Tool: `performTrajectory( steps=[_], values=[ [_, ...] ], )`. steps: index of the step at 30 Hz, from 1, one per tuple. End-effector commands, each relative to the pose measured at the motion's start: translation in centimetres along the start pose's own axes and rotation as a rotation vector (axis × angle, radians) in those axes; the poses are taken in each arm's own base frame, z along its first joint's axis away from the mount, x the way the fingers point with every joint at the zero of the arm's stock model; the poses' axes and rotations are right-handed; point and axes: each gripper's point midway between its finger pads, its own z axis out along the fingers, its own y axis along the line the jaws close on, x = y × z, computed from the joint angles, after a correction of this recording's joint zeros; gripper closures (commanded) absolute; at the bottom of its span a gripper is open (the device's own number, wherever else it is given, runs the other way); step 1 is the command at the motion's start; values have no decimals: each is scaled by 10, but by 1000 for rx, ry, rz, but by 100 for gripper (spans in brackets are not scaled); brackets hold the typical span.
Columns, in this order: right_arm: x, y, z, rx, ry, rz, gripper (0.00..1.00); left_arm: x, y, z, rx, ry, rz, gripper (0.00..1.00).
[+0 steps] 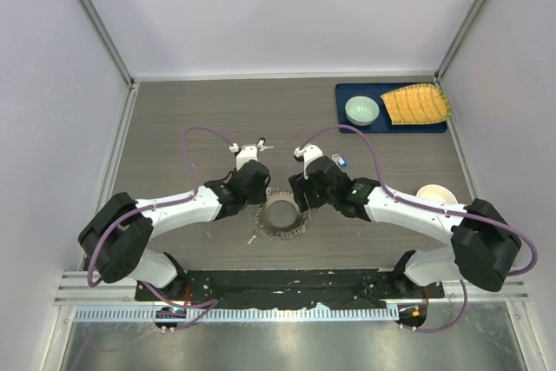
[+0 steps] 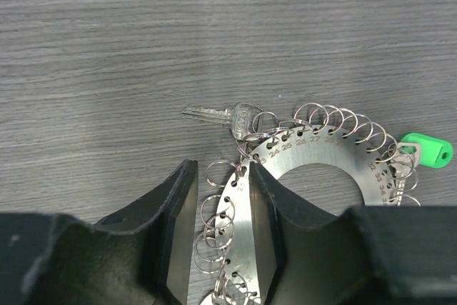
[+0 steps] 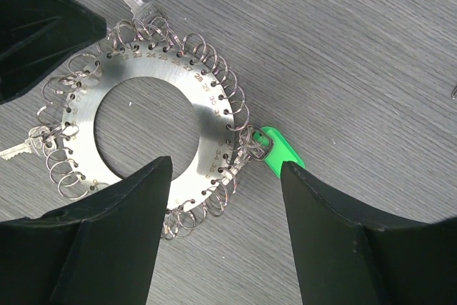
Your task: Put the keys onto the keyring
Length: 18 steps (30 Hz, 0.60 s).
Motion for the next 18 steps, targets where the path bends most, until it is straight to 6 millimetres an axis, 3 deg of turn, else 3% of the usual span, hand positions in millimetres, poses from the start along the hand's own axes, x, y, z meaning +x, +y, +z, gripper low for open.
performTrajectory(
  steps=[1,5,18],
  values=[
    [-16,0,-3,2,-66,3,31,-14,-13,4,24,-20,-20,68],
    [-13,0,-1,-1,-61,5,31,-8,-15,11,19,1,8,75],
    [-13,1,0,-4,-63,9,31,5,-15,20,-1,66,29,74]
  ],
)
